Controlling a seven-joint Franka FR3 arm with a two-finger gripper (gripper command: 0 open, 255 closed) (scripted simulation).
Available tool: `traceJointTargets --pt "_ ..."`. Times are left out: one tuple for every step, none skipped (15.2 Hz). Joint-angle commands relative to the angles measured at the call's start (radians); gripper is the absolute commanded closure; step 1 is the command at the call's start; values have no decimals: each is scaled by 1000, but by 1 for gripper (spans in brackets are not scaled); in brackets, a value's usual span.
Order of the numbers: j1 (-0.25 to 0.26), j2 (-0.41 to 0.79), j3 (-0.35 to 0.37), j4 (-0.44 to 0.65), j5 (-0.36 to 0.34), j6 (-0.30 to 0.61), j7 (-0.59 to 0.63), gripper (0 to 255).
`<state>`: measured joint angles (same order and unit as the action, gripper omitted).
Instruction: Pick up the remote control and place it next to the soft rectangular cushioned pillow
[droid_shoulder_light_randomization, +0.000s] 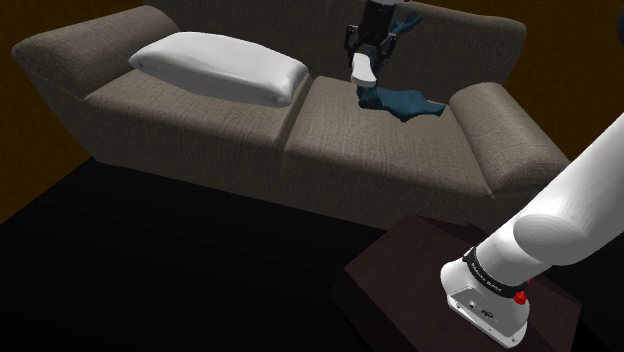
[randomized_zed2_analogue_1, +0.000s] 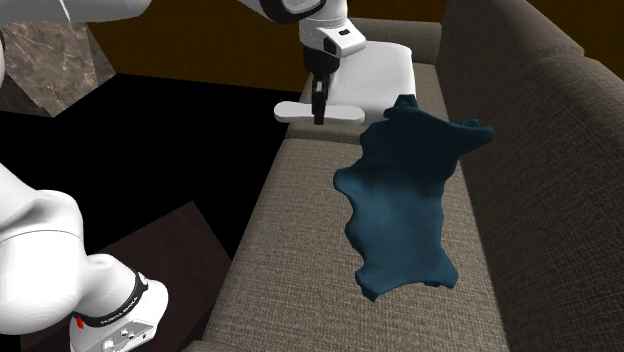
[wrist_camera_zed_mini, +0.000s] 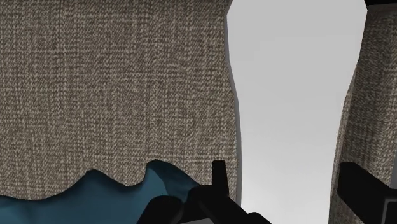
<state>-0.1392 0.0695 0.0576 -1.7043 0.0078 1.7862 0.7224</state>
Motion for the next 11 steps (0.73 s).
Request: traceJointTargets --pt "0 84 -1 110 -5 -25 0 255" --pt "0 130 -2 171 -7 -41 -1 255" --pt "0 176 -2 236 -10 -60 -2 255" --pt "0 225 -3 306 -12 -80 -3 255" --pt "1 277 -4 381 -14 -104 -4 255" --pt "2 331 -5 463 -17 -132 -5 255" --pt "3 391 -6 555 -19 -164 -6 255" --pt "5 459 -7 662 -21 -204 -7 255" --pt "7 539 -8 794 -24 -255 -9 255" --pt "8 554 -9 818 -25 -264 -9 255" --pt "7 544 -8 788 -24 -244 -9 255"
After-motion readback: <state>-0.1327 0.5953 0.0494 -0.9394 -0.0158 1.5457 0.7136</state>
